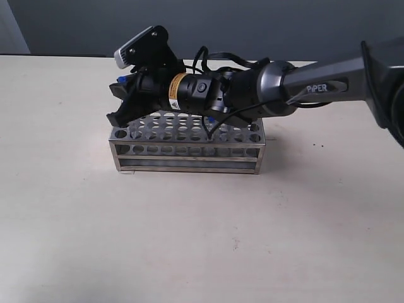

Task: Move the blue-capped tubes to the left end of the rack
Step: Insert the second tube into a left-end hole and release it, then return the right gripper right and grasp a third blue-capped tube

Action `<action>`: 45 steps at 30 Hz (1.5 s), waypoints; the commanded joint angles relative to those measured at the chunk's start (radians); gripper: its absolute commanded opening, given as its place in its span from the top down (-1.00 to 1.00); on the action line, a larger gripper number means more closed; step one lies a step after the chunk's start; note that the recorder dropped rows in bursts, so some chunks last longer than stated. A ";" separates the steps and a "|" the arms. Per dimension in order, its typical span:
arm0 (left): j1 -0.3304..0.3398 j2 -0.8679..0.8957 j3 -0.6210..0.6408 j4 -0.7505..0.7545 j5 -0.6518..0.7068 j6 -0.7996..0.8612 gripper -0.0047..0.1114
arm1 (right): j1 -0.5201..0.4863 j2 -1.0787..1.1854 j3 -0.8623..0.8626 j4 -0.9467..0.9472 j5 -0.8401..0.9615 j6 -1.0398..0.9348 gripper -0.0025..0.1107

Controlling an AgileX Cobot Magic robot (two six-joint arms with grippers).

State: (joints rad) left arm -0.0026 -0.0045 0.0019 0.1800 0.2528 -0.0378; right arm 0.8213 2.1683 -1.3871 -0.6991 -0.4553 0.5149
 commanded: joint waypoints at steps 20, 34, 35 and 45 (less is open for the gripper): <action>-0.007 0.004 -0.002 -0.002 -0.013 -0.003 0.91 | -0.095 -0.211 0.035 0.040 0.047 0.044 0.24; -0.007 0.004 -0.002 -0.002 -0.013 -0.003 0.91 | -0.273 -0.391 0.577 0.168 -0.144 -0.115 0.24; -0.007 0.004 -0.002 -0.002 -0.013 -0.003 0.91 | -0.273 -0.382 0.577 0.172 -0.164 -0.120 0.24; -0.007 0.004 -0.002 -0.002 -0.013 -0.003 0.91 | -0.273 -0.290 0.577 0.262 -0.202 -0.176 0.24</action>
State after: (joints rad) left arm -0.0026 -0.0045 0.0019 0.1800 0.2528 -0.0378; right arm 0.5522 1.8600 -0.8124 -0.4762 -0.6304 0.3715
